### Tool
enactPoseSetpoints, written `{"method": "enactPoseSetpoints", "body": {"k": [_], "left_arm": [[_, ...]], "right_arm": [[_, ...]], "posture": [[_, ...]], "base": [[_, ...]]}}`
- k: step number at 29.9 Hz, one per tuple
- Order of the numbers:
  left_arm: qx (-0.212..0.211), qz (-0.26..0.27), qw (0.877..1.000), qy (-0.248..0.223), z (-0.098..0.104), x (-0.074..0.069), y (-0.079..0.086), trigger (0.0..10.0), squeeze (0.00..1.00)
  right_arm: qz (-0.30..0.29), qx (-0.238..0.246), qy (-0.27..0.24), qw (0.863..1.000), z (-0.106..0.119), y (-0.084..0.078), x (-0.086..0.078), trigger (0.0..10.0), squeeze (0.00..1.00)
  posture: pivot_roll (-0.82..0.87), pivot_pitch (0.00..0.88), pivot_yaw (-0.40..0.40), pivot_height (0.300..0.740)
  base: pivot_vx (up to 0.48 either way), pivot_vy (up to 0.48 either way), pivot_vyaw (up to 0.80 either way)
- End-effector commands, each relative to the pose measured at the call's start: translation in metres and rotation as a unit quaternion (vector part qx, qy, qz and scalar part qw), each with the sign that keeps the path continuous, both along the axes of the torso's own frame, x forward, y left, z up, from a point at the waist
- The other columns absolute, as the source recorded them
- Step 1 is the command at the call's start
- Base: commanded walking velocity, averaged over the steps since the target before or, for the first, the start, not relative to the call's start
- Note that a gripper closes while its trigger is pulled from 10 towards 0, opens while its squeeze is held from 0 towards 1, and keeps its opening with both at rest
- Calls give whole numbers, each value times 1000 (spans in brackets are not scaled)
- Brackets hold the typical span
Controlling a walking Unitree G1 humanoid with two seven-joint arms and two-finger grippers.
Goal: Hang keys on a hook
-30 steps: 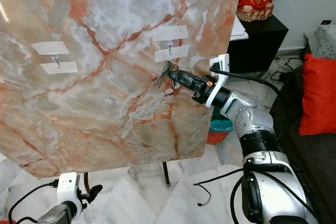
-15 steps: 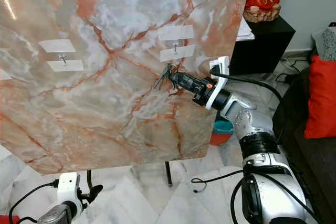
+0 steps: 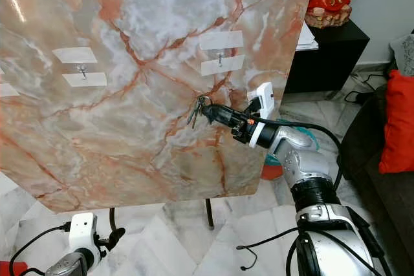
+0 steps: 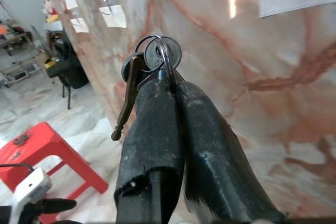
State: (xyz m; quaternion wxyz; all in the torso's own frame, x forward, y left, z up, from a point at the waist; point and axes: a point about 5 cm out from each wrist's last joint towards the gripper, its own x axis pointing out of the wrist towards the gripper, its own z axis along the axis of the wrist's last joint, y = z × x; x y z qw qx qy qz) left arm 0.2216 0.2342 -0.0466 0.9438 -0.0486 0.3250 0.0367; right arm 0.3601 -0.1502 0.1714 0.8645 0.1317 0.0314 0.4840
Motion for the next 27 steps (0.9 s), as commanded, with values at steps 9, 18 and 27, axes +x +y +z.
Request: {"method": "enactPoseSetpoints", "body": {"k": [9, 18, 27], "left_arm": [[-7, 15, 1000, 8, -3, -6, 4, 10000, 0], [-6, 14, 1000, 7, -2, -4, 3, 10000, 0], [-2, 12, 1000, -1, -1, -2, 1, 10000, 0]], "right_arm": [[-17, -3, -19, 1000, 7, -7, 0, 10000, 0], [-24, -3, -17, 1000, 5, -7, 0, 10000, 0], [-30, -2, -11, 999, 1, -8, 0, 10000, 0]], "posture": [[72, 76, 54, 740], [71, 76, 54, 740], [70, 76, 51, 740]], "base": [[0, 108, 0], [0, 387, 0], [0, 160, 0]]}}
